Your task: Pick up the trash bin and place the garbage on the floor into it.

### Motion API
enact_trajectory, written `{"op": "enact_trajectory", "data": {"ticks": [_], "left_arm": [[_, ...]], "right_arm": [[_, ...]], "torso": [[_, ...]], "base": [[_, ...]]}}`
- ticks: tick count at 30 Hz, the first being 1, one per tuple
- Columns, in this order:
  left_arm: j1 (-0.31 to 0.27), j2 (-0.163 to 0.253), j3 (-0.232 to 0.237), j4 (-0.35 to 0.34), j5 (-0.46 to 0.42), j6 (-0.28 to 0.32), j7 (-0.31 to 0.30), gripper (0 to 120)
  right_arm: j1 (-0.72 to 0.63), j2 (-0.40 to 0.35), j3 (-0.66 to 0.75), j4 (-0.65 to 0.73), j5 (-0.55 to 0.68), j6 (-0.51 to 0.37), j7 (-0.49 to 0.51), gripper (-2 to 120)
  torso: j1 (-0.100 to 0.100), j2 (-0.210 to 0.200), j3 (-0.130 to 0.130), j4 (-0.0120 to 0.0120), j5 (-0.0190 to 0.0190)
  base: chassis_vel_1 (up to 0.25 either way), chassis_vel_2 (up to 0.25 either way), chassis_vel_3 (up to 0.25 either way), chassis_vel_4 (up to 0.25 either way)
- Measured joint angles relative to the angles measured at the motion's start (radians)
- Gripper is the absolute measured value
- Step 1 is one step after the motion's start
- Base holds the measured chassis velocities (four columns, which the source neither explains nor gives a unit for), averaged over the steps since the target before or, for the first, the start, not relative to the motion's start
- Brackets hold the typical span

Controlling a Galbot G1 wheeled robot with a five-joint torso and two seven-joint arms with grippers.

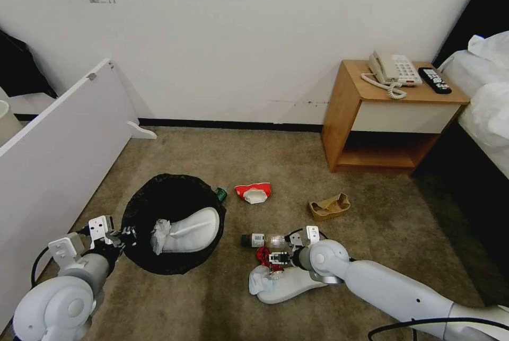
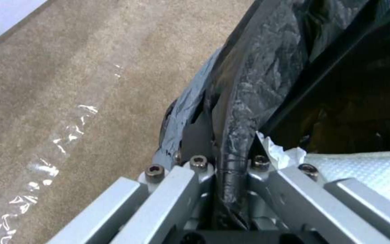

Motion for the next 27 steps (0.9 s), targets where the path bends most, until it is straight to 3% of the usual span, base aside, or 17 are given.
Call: {"op": "enact_trajectory", "data": {"ticks": [27], "left_arm": [[0.004, -0.001, -0.009, 0.008, -0.002, -0.002, -0.001, 1]], "right_arm": [[-0.002, 0.059, -0.022, -0.041, -0.035, 0.016, -0.011, 100]], "torso": [[0.000, 0.000, 0.000, 0.0000, 0.0000]], "base": [[0.000, 0.000, 0.000, 0.000]]}}
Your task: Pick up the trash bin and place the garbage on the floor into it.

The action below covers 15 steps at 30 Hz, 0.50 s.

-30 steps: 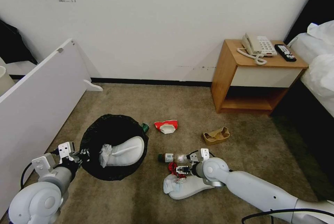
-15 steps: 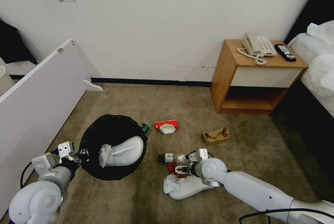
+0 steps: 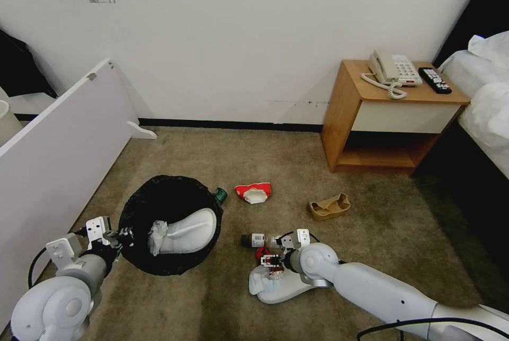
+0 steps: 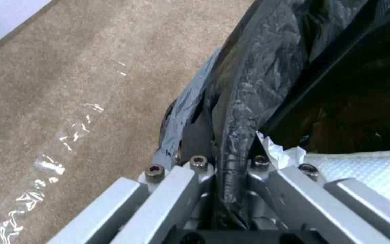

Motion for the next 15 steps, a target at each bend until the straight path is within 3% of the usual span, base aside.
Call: {"op": "enact_trajectory", "data": {"ticks": [15], "left_arm": [[0.005, -0.001, -0.003, 0.001, 0.002, 0.000, 0.000, 1]], "right_arm": [[0.002, 0.040, -0.019, -0.017, -0.014, 0.006, -0.007, 100]], "torso": [[0.000, 0.000, 0.000, 0.0000, 0.0000]], "base": [[0.000, 0.000, 0.000, 0.000]]}}
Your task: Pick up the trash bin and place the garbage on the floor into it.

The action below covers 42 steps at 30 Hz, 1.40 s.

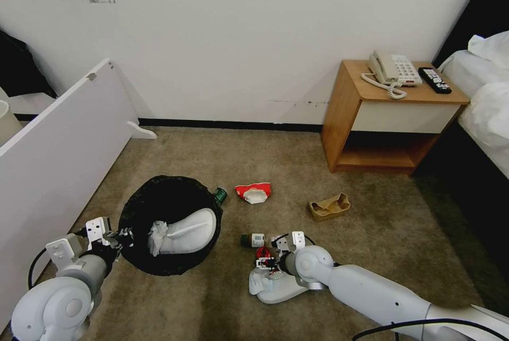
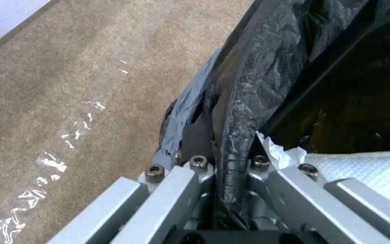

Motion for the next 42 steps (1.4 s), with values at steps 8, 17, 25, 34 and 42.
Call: {"op": "enact_trajectory", "data": {"ticks": [8, 17, 25, 34, 42], "left_arm": [[0.001, 0.003, -0.001, 0.000, 0.000, 0.000, 0.000, 1], [-0.002, 0.007, 0.001, 0.006, 0.000, -0.001, 0.000, 1], [-0.004, 0.008, 0.003, 0.012, 0.001, -0.001, 0.001, 1], [-0.007, 0.010, 0.003, 0.015, 0.000, -0.001, 0.002, 1], [-0.010, 0.010, 0.008, 0.016, 0.000, -0.001, 0.002, 1]], "right_arm": [[0.003, 0.017, -0.008, -0.015, -0.016, 0.000, -0.014, 100], [-0.002, 0.006, -0.009, -0.011, -0.020, 0.008, -0.016, 84], [-0.003, 0.005, -0.006, -0.009, -0.020, 0.010, -0.015, 51], [-0.005, 0.007, -0.005, -0.009, -0.019, 0.017, -0.013, 22], [-0.011, -0.004, 0.002, 0.003, -0.020, 0.023, -0.010, 19]], "torso": [[0.000, 0.000, 0.000, 0.0000, 0.0000], [0.000, 0.000, 0.000, 0.0000, 0.0000], [0.000, 0.000, 0.000, 0.0000, 0.0000], [0.000, 0.000, 0.000, 0.0000, 0.0000], [0.000, 0.000, 0.000, 0.0000, 0.0000]], "base": [[0.000, 0.000, 0.000, 0.000], [0.000, 0.000, 0.000, 0.000], [0.000, 0.000, 0.000, 0.000], [0.000, 0.000, 0.000, 0.000], [0.000, 0.000, 0.000, 0.000]]}}
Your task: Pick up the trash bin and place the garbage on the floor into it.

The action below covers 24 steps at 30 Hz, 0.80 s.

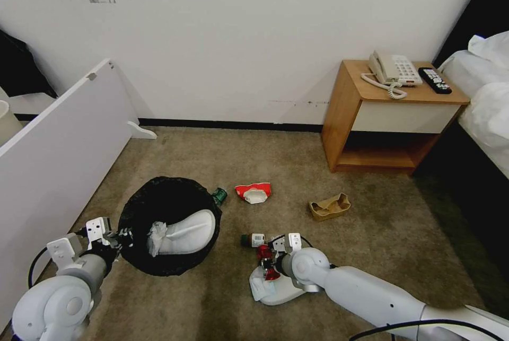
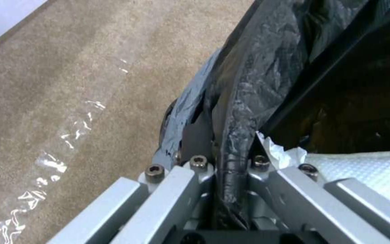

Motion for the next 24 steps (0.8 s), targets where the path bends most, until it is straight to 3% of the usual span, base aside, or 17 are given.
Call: {"op": "enact_trajectory", "data": {"ticks": [5, 17, 24], "left_arm": [[0.000, 0.000, 0.005, -0.001, 0.000, 0.000, 0.000, 1], [-0.003, 0.013, 0.017, 0.000, -0.013, 0.005, -0.001, 1], [-0.009, 0.030, 0.030, -0.003, -0.074, 0.023, -0.021, 1]], "right_arm": [[-0.003, -0.016, 0.011, 0.019, -0.001, 0.004, 0.006, 19], [-0.002, -0.145, 0.074, 0.194, -0.014, 0.023, 0.038, 19], [-0.002, -0.216, 0.113, 0.331, -0.038, 0.031, 0.043, 19]], "torso": [[0.000, 0.000, 0.000, 0.0000, 0.0000], [0.000, 0.000, 0.000, 0.0000, 0.0000], [0.000, 0.000, 0.000, 0.0000, 0.0001]], "base": [[0.000, 0.000, 0.000, 0.000], [0.000, 0.000, 0.000, 0.000], [0.000, 0.000, 0.000, 0.000]]}}
